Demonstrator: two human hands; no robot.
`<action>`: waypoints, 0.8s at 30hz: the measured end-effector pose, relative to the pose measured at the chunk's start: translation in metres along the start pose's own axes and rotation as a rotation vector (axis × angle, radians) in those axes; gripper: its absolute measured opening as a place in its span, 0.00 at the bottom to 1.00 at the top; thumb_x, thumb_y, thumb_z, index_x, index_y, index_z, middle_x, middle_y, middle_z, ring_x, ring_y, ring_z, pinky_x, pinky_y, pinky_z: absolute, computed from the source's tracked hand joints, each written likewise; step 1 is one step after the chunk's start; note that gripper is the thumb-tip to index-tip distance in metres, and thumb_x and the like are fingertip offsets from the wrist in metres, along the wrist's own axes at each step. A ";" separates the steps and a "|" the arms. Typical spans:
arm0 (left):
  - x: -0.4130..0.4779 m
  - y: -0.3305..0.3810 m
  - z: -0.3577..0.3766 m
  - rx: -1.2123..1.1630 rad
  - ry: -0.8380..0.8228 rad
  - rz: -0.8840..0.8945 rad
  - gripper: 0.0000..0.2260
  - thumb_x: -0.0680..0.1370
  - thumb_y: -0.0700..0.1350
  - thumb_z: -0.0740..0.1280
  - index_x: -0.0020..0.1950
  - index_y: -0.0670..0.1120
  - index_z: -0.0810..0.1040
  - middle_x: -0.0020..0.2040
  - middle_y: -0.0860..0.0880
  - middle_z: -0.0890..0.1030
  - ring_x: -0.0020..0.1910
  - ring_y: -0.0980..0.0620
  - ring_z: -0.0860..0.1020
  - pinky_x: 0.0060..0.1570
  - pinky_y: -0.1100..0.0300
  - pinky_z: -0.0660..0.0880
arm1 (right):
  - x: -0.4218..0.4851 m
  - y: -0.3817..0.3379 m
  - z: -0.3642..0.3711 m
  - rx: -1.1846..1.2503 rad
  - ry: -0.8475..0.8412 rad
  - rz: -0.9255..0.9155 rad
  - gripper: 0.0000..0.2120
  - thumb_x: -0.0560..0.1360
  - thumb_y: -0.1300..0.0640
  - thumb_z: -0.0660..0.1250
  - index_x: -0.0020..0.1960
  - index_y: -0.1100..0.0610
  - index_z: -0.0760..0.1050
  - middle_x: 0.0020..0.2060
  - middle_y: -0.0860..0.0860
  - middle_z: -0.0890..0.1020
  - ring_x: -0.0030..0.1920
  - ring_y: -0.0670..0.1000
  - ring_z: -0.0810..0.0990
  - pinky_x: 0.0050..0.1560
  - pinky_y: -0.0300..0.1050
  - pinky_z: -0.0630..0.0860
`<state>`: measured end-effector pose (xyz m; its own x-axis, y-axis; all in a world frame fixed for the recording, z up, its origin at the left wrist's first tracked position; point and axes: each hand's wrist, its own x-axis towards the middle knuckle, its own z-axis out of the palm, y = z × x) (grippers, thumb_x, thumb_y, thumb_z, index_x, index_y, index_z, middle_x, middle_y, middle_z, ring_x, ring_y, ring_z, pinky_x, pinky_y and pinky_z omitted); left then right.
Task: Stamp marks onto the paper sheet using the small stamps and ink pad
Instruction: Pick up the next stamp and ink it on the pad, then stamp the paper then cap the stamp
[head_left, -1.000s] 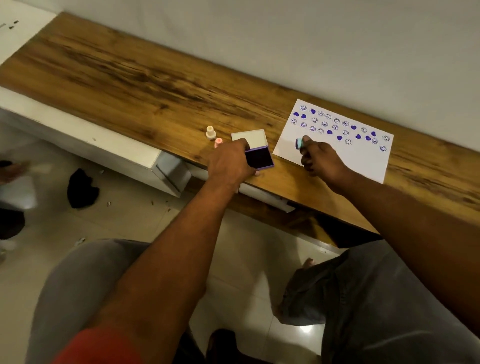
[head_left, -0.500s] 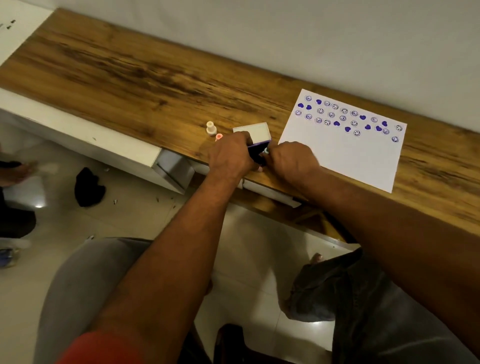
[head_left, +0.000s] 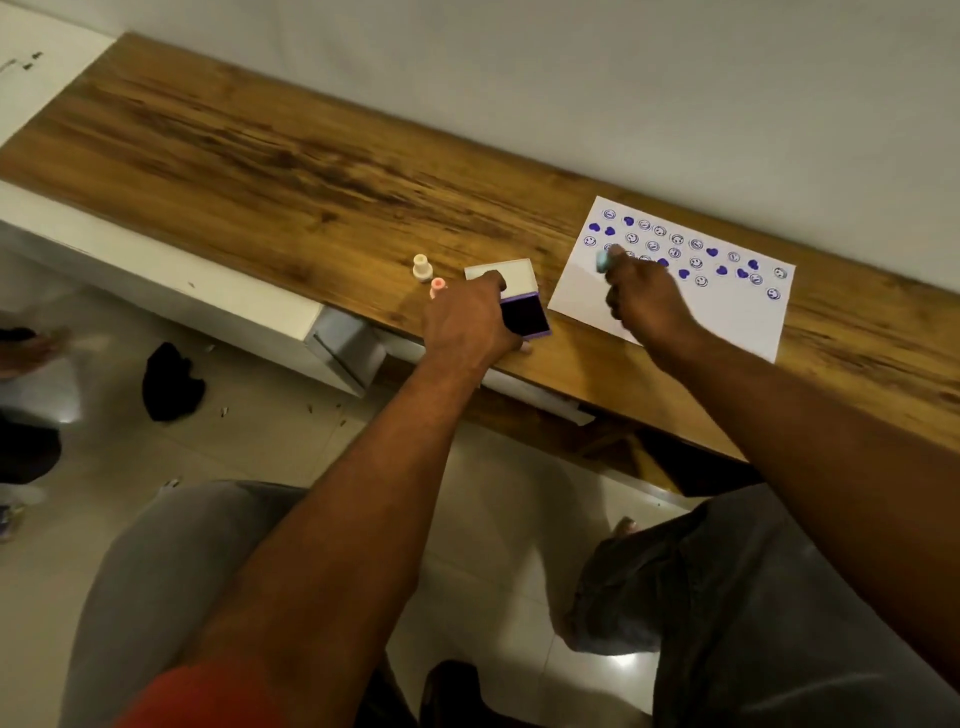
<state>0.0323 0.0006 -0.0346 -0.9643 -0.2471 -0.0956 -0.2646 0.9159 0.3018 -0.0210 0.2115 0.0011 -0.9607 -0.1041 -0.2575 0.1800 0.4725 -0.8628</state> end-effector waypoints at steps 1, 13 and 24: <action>0.000 0.004 0.000 0.001 0.019 0.015 0.39 0.65 0.68 0.81 0.71 0.54 0.76 0.62 0.49 0.84 0.61 0.46 0.81 0.47 0.54 0.71 | 0.000 0.007 -0.014 0.131 0.033 0.071 0.19 0.84 0.40 0.56 0.46 0.50 0.78 0.30 0.46 0.77 0.29 0.44 0.74 0.31 0.40 0.69; -0.019 0.139 0.053 -0.115 0.199 0.426 0.34 0.77 0.74 0.63 0.76 0.54 0.75 0.56 0.51 0.86 0.52 0.49 0.84 0.43 0.57 0.74 | 0.030 0.074 -0.141 -0.482 0.145 0.044 0.26 0.82 0.42 0.59 0.41 0.62 0.82 0.38 0.59 0.85 0.43 0.61 0.83 0.50 0.52 0.77; -0.006 0.172 0.107 -0.083 0.195 0.460 0.37 0.77 0.74 0.63 0.75 0.50 0.77 0.61 0.49 0.86 0.58 0.47 0.84 0.51 0.53 0.80 | 0.067 0.090 -0.145 -0.830 0.130 -0.167 0.26 0.84 0.45 0.59 0.30 0.54 0.64 0.27 0.54 0.70 0.35 0.62 0.73 0.38 0.47 0.62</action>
<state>-0.0058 0.1935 -0.0836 -0.9638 0.1141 0.2409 0.1952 0.9176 0.3463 -0.0995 0.3744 -0.0307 -0.9865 -0.1521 -0.0599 -0.1303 0.9529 -0.2740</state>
